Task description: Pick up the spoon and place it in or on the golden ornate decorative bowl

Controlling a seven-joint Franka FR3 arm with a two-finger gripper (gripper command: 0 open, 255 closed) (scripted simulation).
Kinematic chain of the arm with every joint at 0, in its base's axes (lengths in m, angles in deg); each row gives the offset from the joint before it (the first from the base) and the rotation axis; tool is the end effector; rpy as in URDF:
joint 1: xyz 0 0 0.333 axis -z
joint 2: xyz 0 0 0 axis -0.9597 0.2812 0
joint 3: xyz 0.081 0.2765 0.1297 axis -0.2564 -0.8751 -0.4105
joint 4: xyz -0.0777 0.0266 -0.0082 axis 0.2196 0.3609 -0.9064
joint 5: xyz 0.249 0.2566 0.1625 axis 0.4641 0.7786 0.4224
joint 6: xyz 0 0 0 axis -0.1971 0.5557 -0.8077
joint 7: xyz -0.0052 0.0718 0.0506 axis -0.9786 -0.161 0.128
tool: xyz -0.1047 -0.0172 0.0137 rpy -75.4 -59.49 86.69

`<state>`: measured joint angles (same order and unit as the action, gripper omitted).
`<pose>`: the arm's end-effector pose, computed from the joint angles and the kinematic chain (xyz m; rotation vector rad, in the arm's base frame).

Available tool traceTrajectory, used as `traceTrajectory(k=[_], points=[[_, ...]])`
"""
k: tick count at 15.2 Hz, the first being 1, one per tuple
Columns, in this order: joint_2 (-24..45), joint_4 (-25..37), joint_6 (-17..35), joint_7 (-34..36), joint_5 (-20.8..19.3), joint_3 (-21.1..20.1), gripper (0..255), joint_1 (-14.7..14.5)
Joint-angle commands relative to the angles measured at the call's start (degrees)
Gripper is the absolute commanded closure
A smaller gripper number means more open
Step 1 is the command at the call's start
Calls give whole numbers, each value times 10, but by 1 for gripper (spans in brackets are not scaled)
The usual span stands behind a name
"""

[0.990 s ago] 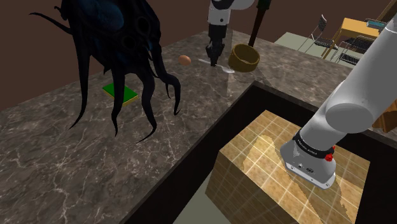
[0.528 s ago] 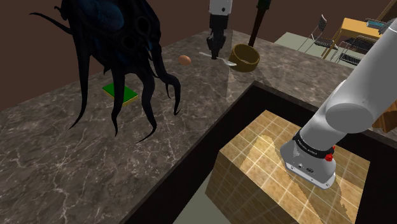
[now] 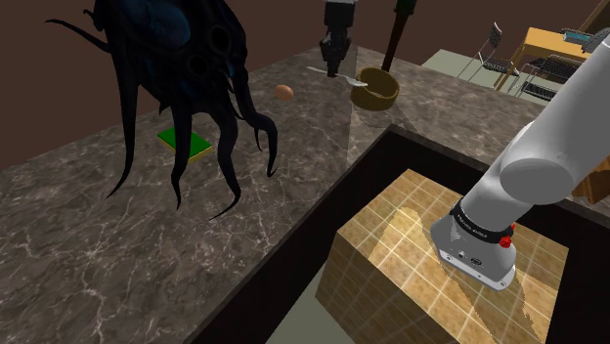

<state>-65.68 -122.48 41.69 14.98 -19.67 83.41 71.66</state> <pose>0.5413 0.0338 0.4799 -2.9829 -0.2677 0.2332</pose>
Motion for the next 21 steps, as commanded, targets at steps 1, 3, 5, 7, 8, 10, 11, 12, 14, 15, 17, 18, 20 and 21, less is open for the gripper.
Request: traceTrajectory(k=[1,3,5,7,8,10,11,12,14,15,17,18,20,21], points=[[-2,13,-16,2,0,0,255,0],[-4,27,-31,3,-1,0,255,0],[-5,32,-38,-9,-3,7,255,7],[-4,35,-44,-35,-8,21,255,21],[-3,38,-47,-48,-10,28,255,27],[1,45,-53,-73,-15,41,255,41],[4,50,-56,-86,-17,48,255,48],[8,55,-59,-99,-19,55,255,54],[16,68,-66,-125,-23,68,255,68],[22,76,-70,-138,-25,75,255,75],[34,93,-77,-164,-28,87,255,89],[41,102,-81,-177,-29,94,255,96],[56,124,-89,-203,-30,106,255,110],[65,136,-93,-216,-31,112,255,118]])
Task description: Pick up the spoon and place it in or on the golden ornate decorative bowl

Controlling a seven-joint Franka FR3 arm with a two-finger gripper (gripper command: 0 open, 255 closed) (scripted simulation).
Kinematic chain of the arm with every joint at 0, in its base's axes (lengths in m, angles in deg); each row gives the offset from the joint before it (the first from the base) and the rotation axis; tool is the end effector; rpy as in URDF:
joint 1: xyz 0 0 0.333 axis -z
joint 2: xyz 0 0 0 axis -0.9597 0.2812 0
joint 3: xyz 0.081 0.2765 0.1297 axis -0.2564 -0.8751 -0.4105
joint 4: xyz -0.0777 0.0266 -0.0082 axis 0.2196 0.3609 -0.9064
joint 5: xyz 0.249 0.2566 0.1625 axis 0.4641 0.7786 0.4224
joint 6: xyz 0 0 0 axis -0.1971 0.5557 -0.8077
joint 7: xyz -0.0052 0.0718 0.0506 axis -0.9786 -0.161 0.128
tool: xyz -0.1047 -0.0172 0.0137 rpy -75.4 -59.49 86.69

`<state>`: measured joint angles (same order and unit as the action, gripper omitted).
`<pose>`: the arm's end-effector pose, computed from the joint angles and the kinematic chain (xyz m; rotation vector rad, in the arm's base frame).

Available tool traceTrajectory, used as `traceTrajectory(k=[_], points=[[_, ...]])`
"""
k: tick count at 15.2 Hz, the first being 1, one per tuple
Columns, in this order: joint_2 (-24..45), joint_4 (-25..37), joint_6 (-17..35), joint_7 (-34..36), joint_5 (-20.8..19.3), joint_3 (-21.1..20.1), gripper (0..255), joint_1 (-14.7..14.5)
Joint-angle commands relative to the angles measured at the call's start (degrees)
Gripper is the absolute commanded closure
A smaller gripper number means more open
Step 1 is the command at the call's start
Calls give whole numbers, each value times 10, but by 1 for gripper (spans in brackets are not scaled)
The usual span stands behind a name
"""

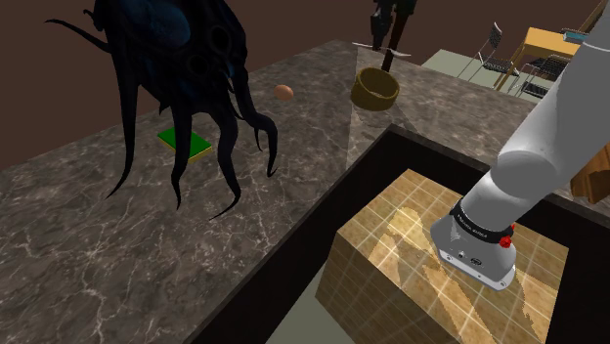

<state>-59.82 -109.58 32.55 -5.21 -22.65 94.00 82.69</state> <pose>0.5441 -0.1775 0.5158 -2.9828 -0.2655 0.2337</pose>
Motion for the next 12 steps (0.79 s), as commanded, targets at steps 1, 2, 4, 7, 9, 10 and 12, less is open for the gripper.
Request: traceTrajectory(k=[1,2,4,7,9,10,12], points=[[18,22,-7,-30,-1,13,255,16],[18,15,1,-30,-1,13,255,16],[18,0,16,-31,-1,13,255,16],[20,-21,38,-32,-1,12,255,16],[21,-34,53,-33,0,12,255,16],[22,-41,61,-34,0,12,255,16],[25,-53,75,-35,1,12,255,16]])
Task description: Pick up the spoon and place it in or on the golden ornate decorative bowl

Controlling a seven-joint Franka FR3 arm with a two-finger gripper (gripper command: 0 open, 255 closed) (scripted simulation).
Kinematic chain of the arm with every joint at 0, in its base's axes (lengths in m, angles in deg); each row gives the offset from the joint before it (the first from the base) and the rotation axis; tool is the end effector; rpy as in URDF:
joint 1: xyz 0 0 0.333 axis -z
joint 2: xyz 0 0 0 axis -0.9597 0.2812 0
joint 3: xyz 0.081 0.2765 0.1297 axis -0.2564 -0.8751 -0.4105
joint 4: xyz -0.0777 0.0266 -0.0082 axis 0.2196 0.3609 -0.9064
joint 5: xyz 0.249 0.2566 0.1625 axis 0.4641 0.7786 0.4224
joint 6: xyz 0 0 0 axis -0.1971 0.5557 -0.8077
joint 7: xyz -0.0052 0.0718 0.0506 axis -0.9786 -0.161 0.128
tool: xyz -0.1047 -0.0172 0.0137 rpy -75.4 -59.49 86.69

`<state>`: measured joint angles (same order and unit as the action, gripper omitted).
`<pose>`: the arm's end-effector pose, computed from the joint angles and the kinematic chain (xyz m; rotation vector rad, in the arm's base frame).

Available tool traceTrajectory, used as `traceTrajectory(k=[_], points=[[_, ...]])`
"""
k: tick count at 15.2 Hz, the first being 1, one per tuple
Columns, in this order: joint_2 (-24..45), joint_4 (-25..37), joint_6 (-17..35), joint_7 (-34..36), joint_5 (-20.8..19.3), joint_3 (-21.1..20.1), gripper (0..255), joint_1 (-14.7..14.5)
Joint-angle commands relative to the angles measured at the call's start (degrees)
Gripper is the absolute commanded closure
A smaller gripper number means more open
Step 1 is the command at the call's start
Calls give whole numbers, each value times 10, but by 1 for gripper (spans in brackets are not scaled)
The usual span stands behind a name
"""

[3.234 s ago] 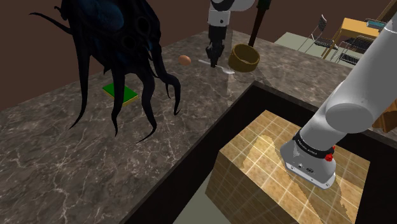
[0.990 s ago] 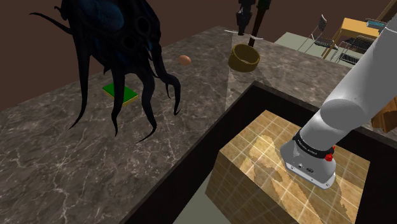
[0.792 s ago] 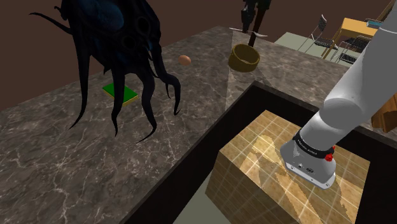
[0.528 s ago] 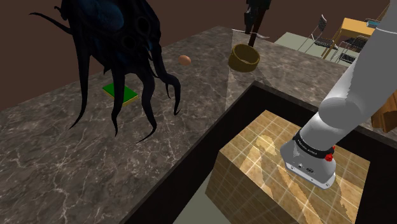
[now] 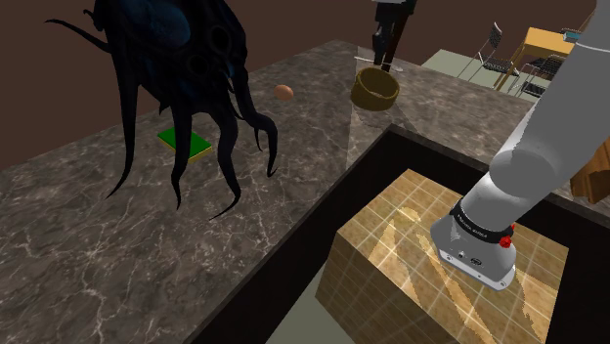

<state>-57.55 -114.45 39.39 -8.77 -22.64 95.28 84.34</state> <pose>0.5419 -0.2080 0.4625 -2.9825 -0.2676 0.2349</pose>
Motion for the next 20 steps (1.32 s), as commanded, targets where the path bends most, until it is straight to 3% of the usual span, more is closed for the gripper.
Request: traceTrajectory(k=[1,12,13,18,20], points=[[3,-10,14,0,1,-1,255,-1],[9,-29,38,-2,3,-1,255,-1],[9,-29,38,-2,3,-1,0,-1],[9,-29,38,-2,3,-1,0,-1],[11,12,-1,-1,2,0,0,1]])
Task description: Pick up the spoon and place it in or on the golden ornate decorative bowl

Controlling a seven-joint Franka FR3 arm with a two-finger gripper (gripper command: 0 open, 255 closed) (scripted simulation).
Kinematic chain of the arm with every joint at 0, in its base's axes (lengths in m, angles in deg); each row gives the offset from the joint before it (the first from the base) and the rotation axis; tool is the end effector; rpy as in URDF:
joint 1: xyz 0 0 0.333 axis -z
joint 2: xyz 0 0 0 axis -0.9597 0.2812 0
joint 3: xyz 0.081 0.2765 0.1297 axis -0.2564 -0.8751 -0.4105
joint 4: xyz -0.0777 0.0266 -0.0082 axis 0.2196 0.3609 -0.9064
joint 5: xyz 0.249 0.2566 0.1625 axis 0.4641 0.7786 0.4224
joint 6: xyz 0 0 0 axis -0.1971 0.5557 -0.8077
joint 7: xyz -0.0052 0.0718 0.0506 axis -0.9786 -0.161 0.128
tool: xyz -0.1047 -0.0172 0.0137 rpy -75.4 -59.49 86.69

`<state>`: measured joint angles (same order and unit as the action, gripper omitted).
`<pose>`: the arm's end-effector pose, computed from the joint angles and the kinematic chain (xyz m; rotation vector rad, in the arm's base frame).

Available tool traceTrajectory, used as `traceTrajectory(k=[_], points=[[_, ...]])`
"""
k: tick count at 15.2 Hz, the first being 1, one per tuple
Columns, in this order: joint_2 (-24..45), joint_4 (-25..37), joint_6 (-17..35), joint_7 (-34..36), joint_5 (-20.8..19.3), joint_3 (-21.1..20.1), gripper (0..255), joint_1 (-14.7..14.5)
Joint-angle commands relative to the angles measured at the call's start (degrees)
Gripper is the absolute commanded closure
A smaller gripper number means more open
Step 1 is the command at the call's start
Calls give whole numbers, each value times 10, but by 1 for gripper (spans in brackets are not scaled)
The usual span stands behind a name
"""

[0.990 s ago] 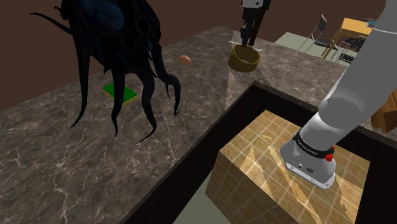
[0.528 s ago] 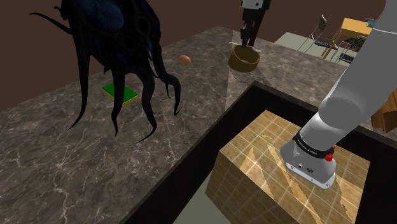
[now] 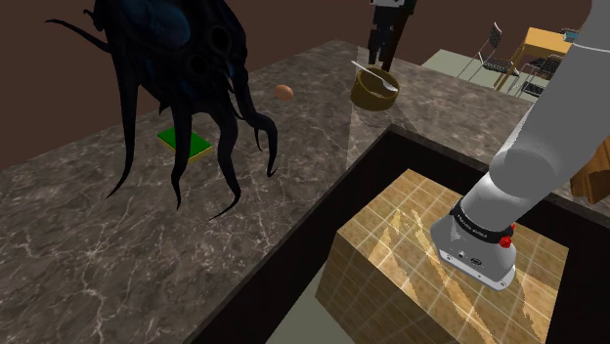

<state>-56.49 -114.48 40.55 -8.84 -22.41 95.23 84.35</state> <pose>0.5466 -0.2088 0.4530 -2.9835 -0.2671 0.2328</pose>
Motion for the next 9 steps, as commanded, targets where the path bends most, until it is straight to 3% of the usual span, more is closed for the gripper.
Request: traceTrajectory(k=[1,9], points=[[3,34,-32,0,0,1,0,2],[5,52,-48,0,0,2,0,3]])
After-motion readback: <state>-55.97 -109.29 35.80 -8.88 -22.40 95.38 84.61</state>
